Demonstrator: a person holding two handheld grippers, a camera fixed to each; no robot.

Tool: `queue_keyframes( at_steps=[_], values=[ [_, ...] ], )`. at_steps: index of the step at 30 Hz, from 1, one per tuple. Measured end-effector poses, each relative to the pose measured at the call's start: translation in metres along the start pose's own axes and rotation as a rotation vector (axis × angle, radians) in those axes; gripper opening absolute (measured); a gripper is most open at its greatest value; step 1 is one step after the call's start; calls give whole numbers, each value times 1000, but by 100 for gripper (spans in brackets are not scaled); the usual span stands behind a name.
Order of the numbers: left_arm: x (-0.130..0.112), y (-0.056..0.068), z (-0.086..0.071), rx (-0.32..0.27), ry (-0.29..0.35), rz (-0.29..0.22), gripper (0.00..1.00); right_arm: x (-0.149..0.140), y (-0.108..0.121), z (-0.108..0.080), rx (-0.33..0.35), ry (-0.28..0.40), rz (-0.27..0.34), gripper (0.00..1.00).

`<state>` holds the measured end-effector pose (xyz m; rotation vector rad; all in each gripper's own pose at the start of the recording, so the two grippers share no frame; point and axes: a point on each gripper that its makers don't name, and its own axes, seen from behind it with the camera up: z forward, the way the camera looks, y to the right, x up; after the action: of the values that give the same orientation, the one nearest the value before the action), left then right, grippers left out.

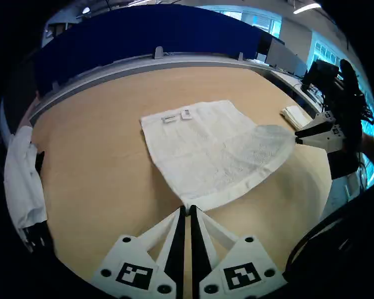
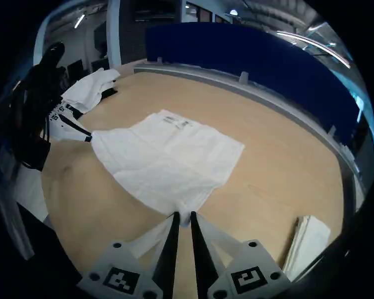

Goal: Fold towel

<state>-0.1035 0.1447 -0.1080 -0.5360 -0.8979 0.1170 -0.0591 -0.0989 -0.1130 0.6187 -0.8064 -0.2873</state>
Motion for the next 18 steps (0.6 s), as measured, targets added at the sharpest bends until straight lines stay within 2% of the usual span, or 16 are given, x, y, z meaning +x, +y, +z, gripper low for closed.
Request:
queue_keyframes(
  at_steps=[11, 18],
  values=[
    [18, 6, -30, 1, 40, -50, 7, 23, -5, -30, 2, 43, -2, 17],
    [26, 12, -46, -5, 59, -65, 7, 33, -6, -45, 1, 62, 11, 17]
  ],
)
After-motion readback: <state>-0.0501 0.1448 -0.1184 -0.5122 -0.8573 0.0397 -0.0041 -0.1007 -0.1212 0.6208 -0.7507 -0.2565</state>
